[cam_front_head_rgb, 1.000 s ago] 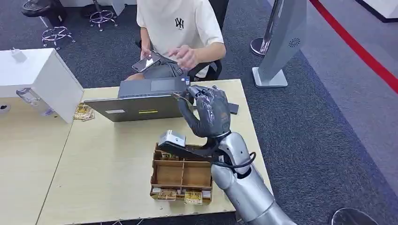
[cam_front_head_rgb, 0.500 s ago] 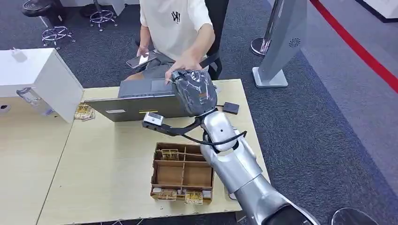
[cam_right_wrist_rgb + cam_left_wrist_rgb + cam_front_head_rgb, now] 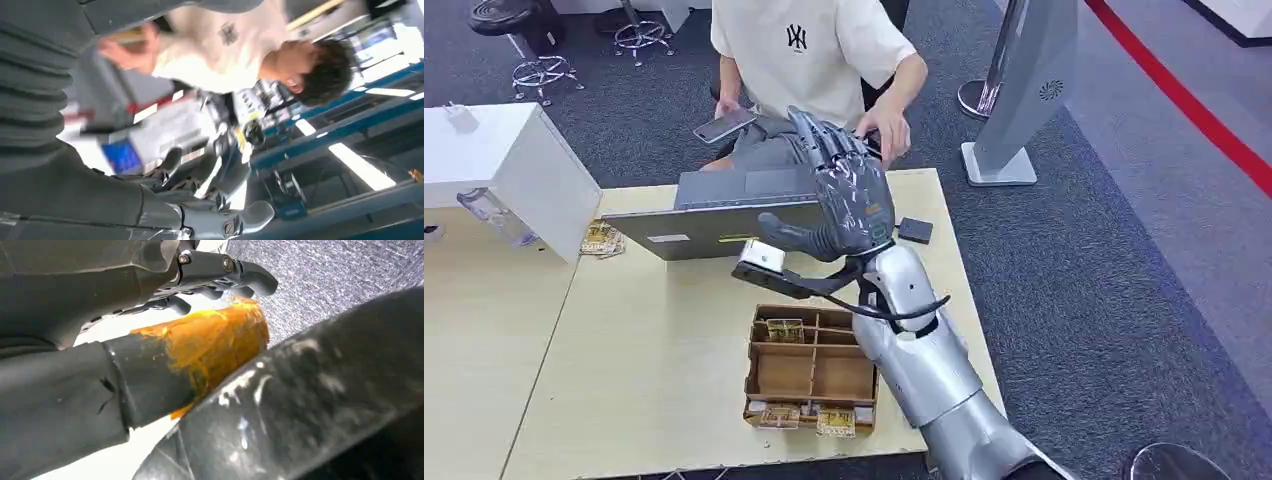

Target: Pass the card to the sensor for recognition and then transmit it.

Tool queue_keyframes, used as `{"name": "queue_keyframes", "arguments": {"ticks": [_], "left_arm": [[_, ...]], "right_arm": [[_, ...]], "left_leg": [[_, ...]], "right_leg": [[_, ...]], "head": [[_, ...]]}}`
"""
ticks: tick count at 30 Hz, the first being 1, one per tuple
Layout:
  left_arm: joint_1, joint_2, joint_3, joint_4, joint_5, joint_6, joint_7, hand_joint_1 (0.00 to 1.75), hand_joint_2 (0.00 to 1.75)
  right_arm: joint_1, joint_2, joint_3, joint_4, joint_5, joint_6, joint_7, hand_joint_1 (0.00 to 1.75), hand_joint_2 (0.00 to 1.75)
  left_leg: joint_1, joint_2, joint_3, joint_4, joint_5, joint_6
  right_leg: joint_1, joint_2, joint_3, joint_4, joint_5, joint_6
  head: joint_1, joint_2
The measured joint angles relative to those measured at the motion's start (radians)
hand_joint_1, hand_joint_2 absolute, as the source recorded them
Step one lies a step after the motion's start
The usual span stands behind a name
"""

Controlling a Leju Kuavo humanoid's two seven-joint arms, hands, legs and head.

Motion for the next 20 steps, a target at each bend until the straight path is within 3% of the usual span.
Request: {"name": "queue_keyframes", "arguments": {"ticks": [3,4,10,13,20], "left_arm": [[0.003,-0.001,0.000,0.000,0.011,0.012,-0.002,0.00,0.00],[0.004,-0.001,0.002,0.000,0.015,0.016,-0.004,0.00,0.00],[0.005,-0.001,0.015,0.000,0.030,0.030,-0.017,0.00,0.00],[0.005,-0.001,0.020,0.000,0.030,0.040,-0.022,0.00,0.00],[0.004,0.001,0.032,0.000,0.032,0.048,-0.037,0.00,0.00]], "right_arm": [[0.088,0.002,0.018,-0.093,-0.510,0.144,-0.081,0.00,0.00],[0.112,0.000,0.027,-0.121,-0.601,0.191,-0.091,0.00,0.00],[0.233,-0.042,0.094,-0.311,-1.158,0.694,-0.160,0.00,0.00],[0.274,-0.071,0.116,-0.370,-1.287,0.884,-0.173,0.00,0.00],[0.348,-0.132,0.188,-0.407,-1.357,1.135,-0.168,0.00,0.00]], "left_leg": [[0.000,0.000,-0.001,0.000,0.000,0.000],[0.000,0.000,0.000,0.000,0.000,0.000],[0.000,0.000,-0.001,0.000,0.000,0.000],[0.000,0.000,-0.001,0.000,0.000,0.000],[0.000,0.001,-0.001,0.000,0.000,0.000]], "right_leg": [[0.000,0.000,0.000,0.000,0.000,0.000],[0.000,0.000,-0.001,0.000,0.000,0.000],[0.000,0.000,-0.001,0.000,0.000,0.000],[0.000,0.000,-0.001,0.000,0.000,0.000],[0.000,0.000,-0.001,0.000,0.000,0.000]], "head": [[0.001,0.000],[0.000,0.000],[0.001,0.000],[0.000,0.000],[0.000,0.000]]}}
